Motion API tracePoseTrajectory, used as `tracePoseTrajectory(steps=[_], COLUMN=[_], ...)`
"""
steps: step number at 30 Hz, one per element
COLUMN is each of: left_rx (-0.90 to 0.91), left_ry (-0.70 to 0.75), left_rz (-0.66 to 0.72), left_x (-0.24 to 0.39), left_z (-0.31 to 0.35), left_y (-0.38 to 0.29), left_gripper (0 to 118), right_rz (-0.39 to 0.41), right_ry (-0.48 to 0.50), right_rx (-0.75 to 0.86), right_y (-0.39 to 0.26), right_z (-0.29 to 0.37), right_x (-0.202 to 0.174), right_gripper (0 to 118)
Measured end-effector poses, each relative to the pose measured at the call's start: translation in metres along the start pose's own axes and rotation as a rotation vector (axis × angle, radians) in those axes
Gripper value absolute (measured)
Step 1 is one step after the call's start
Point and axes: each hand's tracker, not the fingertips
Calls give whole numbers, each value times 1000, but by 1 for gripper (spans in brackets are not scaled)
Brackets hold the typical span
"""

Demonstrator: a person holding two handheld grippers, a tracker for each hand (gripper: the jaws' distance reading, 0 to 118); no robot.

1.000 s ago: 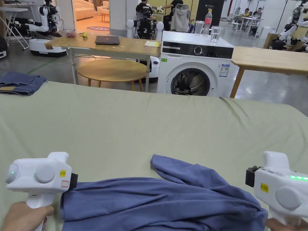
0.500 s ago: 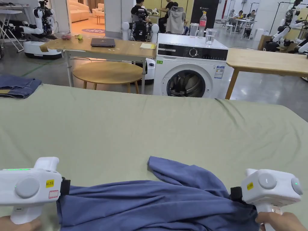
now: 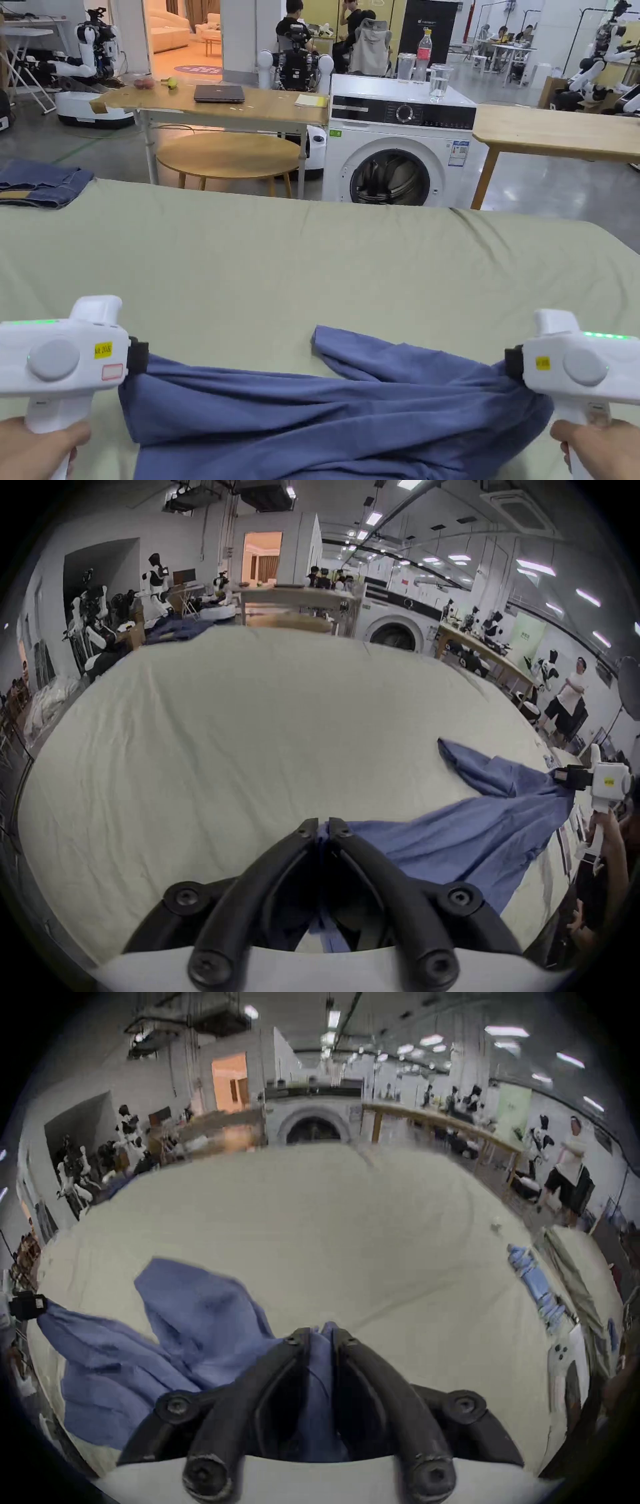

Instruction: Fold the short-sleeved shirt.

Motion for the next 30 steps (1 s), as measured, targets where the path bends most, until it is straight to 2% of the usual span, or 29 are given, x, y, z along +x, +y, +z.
tracePoseTrajectory(steps=[10, 19, 23, 30], left_rx=[203, 354, 389, 434], left_ry=[21, 59, 77, 96], left_rz=[-25, -49, -59, -59], left_x=[-12, -12, -9, -13], left_z=[78, 136, 149, 149], left_y=[98, 198, 237, 282], left_gripper=[0, 0, 0, 0], right_rz=[72, 76, 94, 65], right_ry=[-4, -29, -49, -71], right_rx=[278, 453, 496, 556], right_y=[74, 153, 192, 239], right_z=[87, 145, 158, 150], right_x=[-21, -51, -63, -71], right_gripper=[10, 10, 9, 10])
